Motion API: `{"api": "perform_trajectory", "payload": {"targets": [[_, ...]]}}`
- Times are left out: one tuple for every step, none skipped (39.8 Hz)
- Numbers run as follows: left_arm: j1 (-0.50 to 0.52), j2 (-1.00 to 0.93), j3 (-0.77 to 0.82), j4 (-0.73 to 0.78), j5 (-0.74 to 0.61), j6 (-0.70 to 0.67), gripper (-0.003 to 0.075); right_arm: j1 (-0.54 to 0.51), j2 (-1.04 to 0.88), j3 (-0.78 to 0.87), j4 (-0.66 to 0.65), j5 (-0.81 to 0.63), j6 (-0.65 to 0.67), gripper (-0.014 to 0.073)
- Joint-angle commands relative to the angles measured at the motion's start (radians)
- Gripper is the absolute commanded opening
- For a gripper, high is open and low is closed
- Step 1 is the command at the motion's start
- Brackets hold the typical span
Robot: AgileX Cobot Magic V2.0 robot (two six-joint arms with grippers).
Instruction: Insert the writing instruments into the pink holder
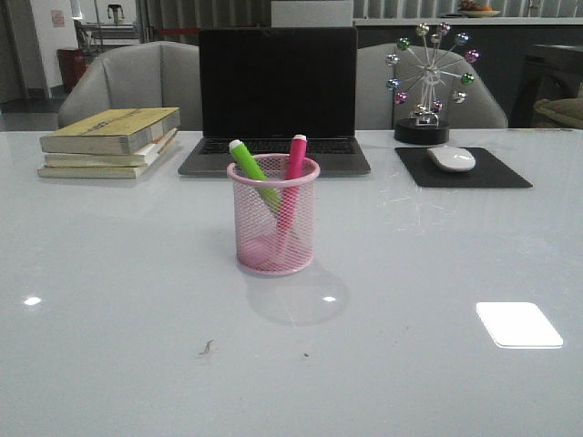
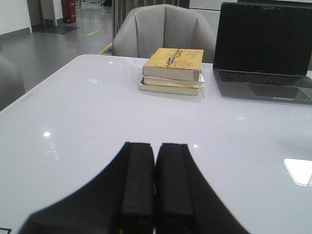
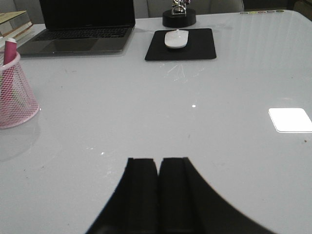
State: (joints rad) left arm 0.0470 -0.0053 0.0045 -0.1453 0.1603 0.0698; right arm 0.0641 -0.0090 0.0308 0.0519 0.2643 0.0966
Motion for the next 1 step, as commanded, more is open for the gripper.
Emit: {"api": "perform_trajectory", "payload": {"targets": [[0.003,-0.021,0.004,-0.012,-0.074,-0.009,0.0100,0.002,0.008,0.001,0.000,-0.081,-0.002,0.0058]]}}
